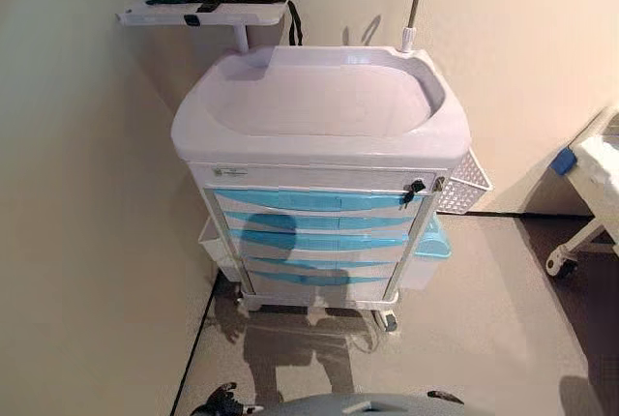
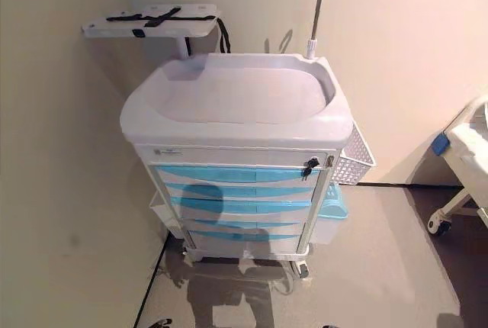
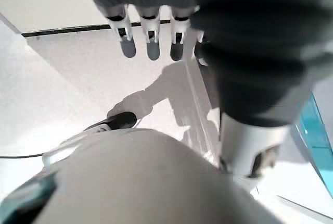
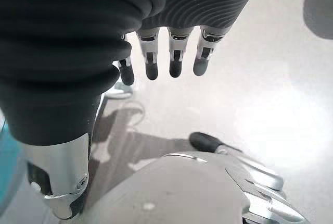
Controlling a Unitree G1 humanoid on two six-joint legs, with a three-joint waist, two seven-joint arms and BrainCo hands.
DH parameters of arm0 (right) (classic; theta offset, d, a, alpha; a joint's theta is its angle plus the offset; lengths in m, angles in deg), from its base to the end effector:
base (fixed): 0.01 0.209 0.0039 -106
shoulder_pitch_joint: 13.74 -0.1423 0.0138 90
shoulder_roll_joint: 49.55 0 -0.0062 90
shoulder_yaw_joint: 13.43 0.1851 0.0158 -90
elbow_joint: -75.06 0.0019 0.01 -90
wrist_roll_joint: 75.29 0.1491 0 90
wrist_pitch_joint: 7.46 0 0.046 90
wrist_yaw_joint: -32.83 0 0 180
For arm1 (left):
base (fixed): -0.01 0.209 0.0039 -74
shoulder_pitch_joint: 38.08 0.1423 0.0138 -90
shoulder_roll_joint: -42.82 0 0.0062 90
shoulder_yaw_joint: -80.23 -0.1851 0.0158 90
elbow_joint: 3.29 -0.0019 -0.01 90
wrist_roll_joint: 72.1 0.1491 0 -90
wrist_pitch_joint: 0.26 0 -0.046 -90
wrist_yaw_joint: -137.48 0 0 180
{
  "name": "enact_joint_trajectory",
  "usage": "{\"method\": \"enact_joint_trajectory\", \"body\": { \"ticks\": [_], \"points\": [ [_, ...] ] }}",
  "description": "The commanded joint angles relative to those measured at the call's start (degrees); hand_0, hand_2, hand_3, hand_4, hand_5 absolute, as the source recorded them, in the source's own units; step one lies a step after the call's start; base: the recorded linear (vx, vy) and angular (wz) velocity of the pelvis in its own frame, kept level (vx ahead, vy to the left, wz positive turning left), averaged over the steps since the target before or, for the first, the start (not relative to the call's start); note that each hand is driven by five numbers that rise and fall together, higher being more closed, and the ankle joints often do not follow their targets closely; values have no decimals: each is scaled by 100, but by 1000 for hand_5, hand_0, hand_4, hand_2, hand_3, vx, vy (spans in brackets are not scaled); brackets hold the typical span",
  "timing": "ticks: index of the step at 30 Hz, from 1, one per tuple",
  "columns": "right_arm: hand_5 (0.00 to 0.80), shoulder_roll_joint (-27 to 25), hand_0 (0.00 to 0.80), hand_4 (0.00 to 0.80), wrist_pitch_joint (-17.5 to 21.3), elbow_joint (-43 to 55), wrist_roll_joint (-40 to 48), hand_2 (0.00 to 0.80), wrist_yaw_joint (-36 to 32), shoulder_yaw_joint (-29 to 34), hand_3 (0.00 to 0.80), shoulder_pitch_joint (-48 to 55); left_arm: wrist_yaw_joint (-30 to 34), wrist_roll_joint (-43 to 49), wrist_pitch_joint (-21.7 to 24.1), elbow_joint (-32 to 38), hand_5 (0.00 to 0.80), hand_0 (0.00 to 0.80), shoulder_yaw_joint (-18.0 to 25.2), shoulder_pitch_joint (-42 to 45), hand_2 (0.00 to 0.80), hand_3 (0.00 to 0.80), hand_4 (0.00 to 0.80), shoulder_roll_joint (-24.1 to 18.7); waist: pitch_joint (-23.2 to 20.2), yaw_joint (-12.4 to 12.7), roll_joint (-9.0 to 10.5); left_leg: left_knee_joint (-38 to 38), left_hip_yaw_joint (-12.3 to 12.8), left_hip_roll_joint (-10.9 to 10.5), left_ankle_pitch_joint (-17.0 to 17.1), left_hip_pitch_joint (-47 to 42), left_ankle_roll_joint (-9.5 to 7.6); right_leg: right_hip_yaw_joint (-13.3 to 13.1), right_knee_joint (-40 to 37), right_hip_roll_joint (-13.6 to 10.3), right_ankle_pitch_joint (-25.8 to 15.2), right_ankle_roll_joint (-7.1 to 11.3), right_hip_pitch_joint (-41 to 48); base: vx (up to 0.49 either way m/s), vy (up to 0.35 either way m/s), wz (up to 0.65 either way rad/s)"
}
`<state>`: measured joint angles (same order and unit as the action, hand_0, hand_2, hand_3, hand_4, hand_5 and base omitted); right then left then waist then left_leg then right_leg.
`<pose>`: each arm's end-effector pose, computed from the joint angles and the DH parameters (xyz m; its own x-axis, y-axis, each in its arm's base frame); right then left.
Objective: Open the drawer and pick up the medicine
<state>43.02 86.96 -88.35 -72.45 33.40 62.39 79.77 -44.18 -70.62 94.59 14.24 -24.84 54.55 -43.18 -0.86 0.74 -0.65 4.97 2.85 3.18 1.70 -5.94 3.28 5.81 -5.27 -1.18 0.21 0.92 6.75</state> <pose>0.0439 -0.2207 -0.1335 0.2929 -0.1499 -0.9443 -0.1920 0.9583 -0.2117 0.0530 0.2091 -0.1343 0.3327 0.1249 -0.9347 0.2713 0.9366 0.2217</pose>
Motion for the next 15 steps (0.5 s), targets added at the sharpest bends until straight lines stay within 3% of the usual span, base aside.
{"method": "enact_joint_trajectory", "body": {
  "ticks": [1, 15],
  "points": [
    [0, 21, 0, 0, 151, -299, -45, 0, 63, -67, 0, -460, 32, 23, 115, -314, 0, 0, -246, -369, 0, 0, 0, 234, 52, -13, 189, 3, 151, -381, -321, -8, -167, 157, 27, -159, -281, 485, -177, 0, 0, 0],
    [0, 8, 0, 0, 154, -321, -42, 0, 69, -49, 0, -466, 50, -31, 115, -309, 0, 0, -199, -335, 0, 0, 0, 225, 55, 3, 184, 3, 144, -381, -319, 5, -170, 153, 27, -167, -285, 494, -189, 0, 0, 0]
  ]
}}
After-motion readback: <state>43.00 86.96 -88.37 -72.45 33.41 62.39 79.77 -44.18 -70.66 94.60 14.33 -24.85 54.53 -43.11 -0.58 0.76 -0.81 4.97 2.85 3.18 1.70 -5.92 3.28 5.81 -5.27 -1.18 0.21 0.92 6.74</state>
